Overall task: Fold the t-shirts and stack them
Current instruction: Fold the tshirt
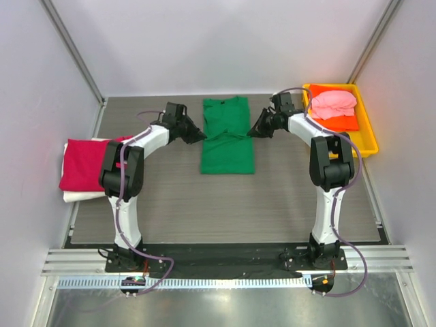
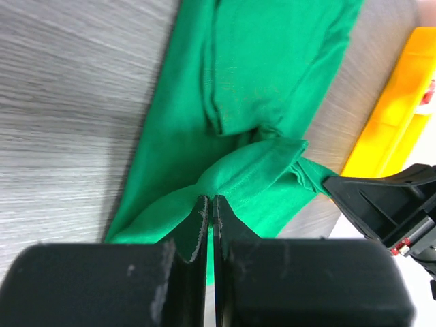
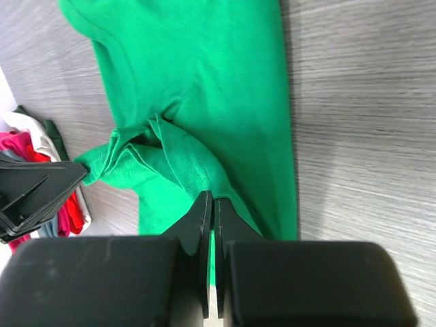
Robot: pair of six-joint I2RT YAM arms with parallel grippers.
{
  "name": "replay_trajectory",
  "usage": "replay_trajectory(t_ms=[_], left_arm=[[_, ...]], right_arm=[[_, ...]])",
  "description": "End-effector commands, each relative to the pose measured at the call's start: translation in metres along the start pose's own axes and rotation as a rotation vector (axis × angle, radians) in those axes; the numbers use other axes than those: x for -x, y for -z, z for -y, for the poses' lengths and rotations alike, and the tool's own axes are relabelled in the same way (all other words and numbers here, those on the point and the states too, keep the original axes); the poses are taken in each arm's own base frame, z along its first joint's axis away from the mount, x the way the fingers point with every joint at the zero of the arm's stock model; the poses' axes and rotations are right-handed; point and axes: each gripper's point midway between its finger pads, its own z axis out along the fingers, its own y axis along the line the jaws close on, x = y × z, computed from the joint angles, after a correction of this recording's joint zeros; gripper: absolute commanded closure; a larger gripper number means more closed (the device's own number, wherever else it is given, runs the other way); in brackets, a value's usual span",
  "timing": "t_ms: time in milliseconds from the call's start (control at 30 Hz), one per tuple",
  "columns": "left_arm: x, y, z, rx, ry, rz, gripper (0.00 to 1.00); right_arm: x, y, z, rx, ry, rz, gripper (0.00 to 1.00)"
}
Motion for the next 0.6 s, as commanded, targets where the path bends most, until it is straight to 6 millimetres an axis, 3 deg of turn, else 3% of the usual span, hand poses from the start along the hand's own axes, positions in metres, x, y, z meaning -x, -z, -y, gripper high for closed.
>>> replay_trajectory(t_ms=[0, 100, 133, 200, 233, 267, 333, 400, 433, 500, 533, 567], left_arm=[[0.001, -0.001, 0.000, -0.007, -0.002, -0.018, 1.00], [-0.002, 0.002, -0.002, -0.002, 0.004, -0.021, 1.00], [-0.001, 0.003, -0.003, -0.002, 0.006, -0.018, 1.00], [-0.001, 0.001, -0.002, -0.003, -0.007, -0.017, 0.59], [0.001, 0.002, 0.000, -0.004, -0.014, -0.016, 0.45], [0.002, 0.003, 0.000, -0.008, -0.031, -0.018, 0.33], [-0.001, 0.009, -0.004, 0.002, -0.043, -0.021, 0.29], [0.001, 0.023, 0.000, 0.001, -0.081, 0.005, 0.28], [-0.008, 0.027, -0.014, 0.041, -0.080, -0.011, 0.28], [-0.013, 0.048, -0.013, 0.037, -0.105, 0.009, 0.31], [-0.028, 0.050, -0.029, 0.071, -0.107, -0.005, 0.32], [-0.034, 0.054, -0.032, 0.072, -0.113, -0.011, 0.33]], right_arm=[[0.012, 0.004, -0.012, 0.039, 0.015, 0.017, 0.94], [0.013, 0.003, -0.012, 0.039, 0.019, 0.019, 0.93], [0.013, 0.003, -0.010, 0.034, 0.016, 0.020, 0.82], [0.015, 0.004, -0.010, 0.025, 0.021, 0.032, 0.58], [0.014, 0.004, -0.007, 0.017, 0.022, 0.033, 0.49], [0.016, 0.010, -0.010, 0.017, 0.030, 0.045, 0.48], [0.005, 0.015, -0.004, 0.005, 0.034, 0.032, 0.46], [0.002, 0.033, -0.006, -0.006, 0.045, 0.064, 0.46], [-0.017, 0.034, 0.009, -0.038, 0.033, 0.037, 0.46], [-0.025, 0.052, 0.001, -0.005, 0.053, 0.065, 0.46], [-0.046, 0.050, 0.015, -0.024, 0.041, 0.031, 0.46], [-0.053, 0.054, 0.017, -0.024, 0.039, 0.027, 0.46]])
